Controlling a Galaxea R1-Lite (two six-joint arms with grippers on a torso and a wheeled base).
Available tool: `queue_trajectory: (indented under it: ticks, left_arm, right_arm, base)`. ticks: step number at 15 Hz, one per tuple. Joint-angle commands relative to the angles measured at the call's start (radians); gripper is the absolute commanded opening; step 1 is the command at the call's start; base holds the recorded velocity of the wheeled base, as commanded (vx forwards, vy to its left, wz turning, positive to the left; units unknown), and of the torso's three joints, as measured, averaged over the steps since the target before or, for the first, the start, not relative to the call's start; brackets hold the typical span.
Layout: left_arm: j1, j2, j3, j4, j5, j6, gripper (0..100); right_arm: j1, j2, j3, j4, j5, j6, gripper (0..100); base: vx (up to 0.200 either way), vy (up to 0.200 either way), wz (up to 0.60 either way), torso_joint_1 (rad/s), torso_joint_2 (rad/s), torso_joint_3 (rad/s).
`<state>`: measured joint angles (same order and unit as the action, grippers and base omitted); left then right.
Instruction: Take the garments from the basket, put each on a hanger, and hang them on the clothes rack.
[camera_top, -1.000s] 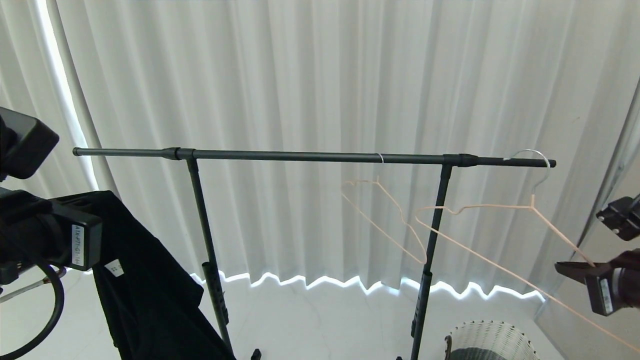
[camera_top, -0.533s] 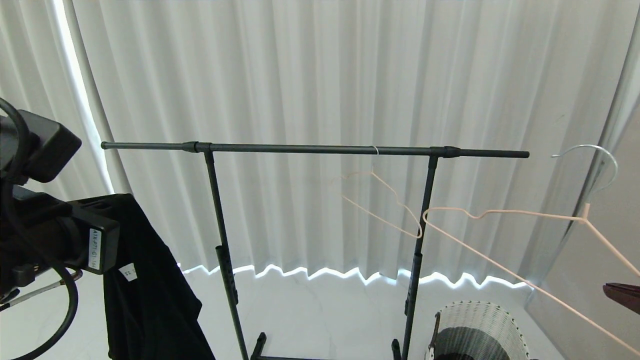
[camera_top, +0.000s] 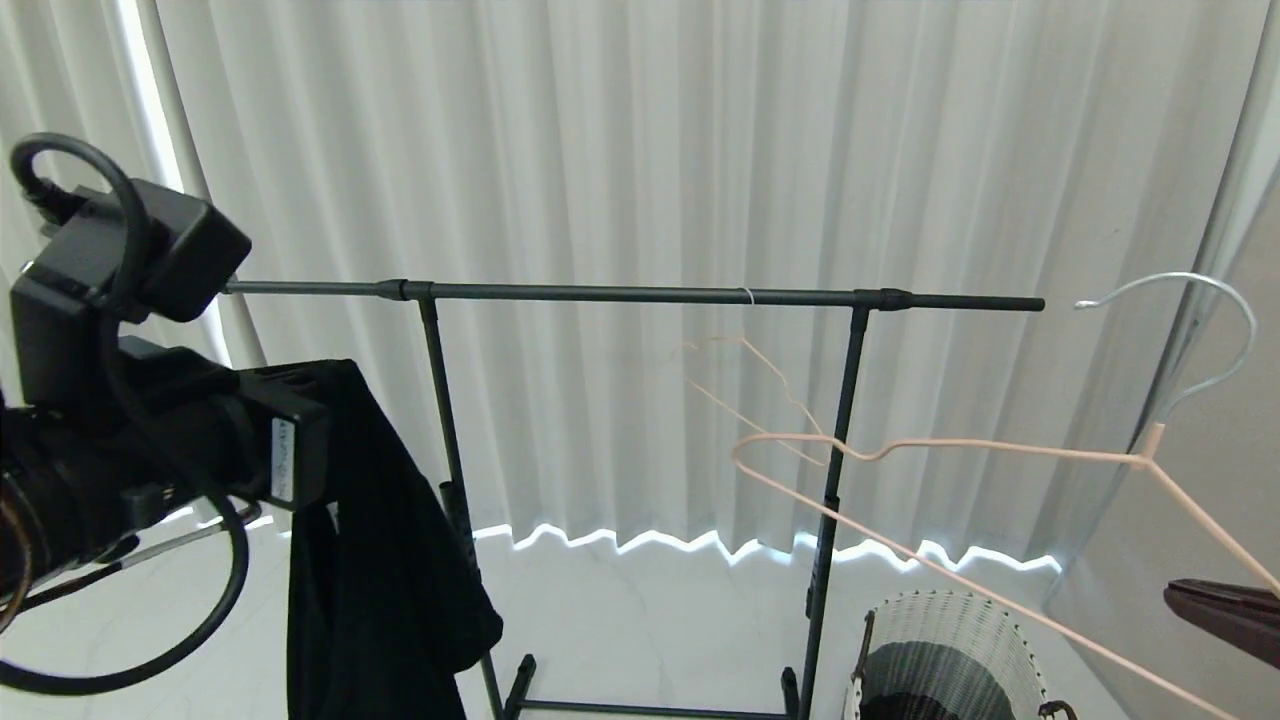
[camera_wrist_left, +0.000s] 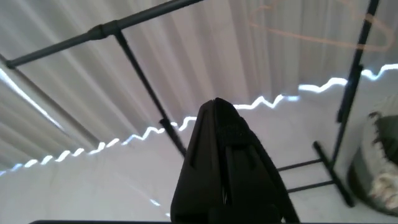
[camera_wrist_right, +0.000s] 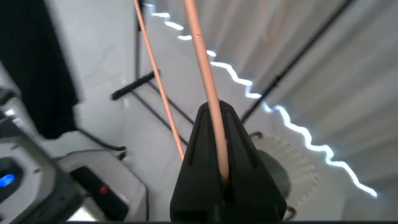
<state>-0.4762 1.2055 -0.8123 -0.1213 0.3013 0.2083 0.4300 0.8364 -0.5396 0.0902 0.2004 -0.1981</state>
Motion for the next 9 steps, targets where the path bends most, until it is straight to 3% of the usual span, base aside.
queue_trajectory:
  ticks: [1,6,9]
  left_arm:
    - [-0.045,0.154,-0.105,0.000,0.006,-0.107,0]
    - [-0.075,0.322,-0.206,0.000,0.006,-0.161,0]
    - [-0.098,0.390,-0.283,-0.001,0.009,-0.274,0]
  right_arm:
    - [0.168,0.038,-0.002,0.000,-0.003,0.016,0]
    - [0.363,0.158,-0.080,-0.009,-0.004,0.161,0]
    - [0.391,0.230,-0.079,-0.064,-0.007,0.233,0]
  base:
    - [0.000,0.000,0.00,0.000,0.00,0.000]
    - [0.000,0.000,0.00,0.000,0.00,0.000]
    - [0.000,0.000,0.00,0.000,0.00,0.000]
